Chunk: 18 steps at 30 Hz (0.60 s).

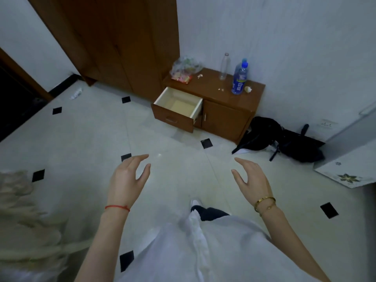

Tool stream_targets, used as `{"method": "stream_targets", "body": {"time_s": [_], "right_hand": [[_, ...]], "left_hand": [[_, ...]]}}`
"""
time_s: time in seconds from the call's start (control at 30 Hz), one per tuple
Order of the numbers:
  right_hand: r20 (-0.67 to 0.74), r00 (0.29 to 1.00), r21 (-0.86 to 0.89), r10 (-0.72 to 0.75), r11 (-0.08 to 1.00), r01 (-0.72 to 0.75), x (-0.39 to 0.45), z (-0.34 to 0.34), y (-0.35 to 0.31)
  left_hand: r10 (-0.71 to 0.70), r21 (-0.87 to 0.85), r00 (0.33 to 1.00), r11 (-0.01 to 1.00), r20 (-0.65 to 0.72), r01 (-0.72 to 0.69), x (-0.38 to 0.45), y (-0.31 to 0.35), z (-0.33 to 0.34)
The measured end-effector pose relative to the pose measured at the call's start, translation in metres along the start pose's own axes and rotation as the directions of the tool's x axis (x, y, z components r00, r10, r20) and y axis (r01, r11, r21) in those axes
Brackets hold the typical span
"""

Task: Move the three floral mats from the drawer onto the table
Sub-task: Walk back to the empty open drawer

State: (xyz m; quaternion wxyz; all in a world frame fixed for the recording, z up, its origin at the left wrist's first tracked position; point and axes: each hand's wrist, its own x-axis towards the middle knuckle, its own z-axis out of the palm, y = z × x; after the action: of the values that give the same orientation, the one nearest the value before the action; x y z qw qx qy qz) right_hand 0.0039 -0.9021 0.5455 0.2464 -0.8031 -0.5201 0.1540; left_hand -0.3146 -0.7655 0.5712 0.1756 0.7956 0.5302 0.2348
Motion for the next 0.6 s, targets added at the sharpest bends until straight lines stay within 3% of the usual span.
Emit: {"method": "stream_targets", "body": {"time_s": [0.33,0.6], "right_hand": [[0.085,0.992,0.016,-0.088,0.996,0.087,0.225,0.017,-0.046],[0.061,0.998,0.007,-0.028,1.0,0.028,0.362,0.078,-0.082]], "left_hand": [[-0.091,0.04,0.993,0.995,-0.077,0.094,0.188,-0.042,0.018],[0.065,0.028,0.997,0.998,-0.048,-0.064,0.362,-0.108,0.035]]}}
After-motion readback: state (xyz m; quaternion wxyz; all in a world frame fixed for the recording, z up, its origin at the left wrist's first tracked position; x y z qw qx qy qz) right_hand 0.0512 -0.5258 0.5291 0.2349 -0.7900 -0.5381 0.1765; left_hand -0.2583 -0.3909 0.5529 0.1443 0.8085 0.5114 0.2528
